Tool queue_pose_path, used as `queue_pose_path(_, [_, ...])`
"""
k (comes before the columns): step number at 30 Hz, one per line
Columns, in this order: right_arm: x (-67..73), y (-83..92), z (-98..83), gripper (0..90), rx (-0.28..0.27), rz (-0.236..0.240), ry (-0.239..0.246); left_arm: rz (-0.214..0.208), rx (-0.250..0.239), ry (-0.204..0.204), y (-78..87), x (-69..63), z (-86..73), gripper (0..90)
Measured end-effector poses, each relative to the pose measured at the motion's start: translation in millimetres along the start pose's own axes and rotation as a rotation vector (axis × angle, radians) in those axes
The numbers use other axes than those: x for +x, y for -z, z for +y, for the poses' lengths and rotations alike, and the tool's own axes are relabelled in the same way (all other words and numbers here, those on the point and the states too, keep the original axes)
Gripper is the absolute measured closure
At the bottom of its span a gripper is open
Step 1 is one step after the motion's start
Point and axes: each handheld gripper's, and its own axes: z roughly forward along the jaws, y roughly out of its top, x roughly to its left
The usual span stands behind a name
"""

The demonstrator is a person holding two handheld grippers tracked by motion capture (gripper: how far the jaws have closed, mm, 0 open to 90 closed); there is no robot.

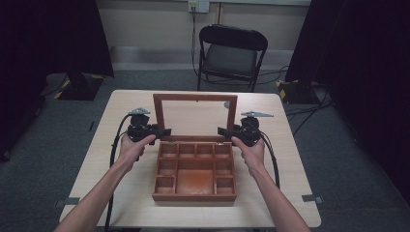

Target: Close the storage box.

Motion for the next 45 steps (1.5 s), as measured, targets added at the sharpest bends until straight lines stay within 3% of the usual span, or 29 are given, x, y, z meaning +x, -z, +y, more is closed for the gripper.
queue_pose_path(6, [5.2,8.3,1.1,35.5,-0.007,0.017,0.013,-0.016,-0.029,-0.030,8.9,-7.8,3.6,45.9])
queue_pose_path(13, [11.1,14.5,-0.6,34.4,0.007,0.012,0.040,-0.004,-0.011,-0.064,12.7,-13.4,3.4,44.9])
queue_pose_path(27, [18.2,26.4,-4.6,28.8,0.033,0.003,0.013,0.000,-0.018,-0.082,19.7,-23.6,-5.0,42.2])
queue_pose_path(32, [20.1,29.8,-6.6,28.3,0.034,0.000,0.023,-0.005,-0.030,-0.088,25.0,-25.9,-6.4,40.0])
queue_pose_path(35, [22.0,31.9,-9.6,28.1,0.028,-0.004,0.050,0.001,-0.044,-0.070,29.4,-28.4,-7.7,31.0])
queue_pose_path(39, [24.1,33.2,-11.1,26.6,0.032,-0.014,0.068,0.000,-0.052,-0.064,32.6,-29.5,-10.0,27.3])
queue_pose_path(42, [24.8,34.9,-12.6,24.1,0.045,-0.006,0.037,-0.001,-0.043,-0.076,34.5,-30.4,-11.9,26.7])
queue_pose_path(45, [25.2,36.9,-15.2,24.1,0.047,-0.002,0.045,0.000,-0.027,-0.076,36.0,-30.8,-13.6,25.2])
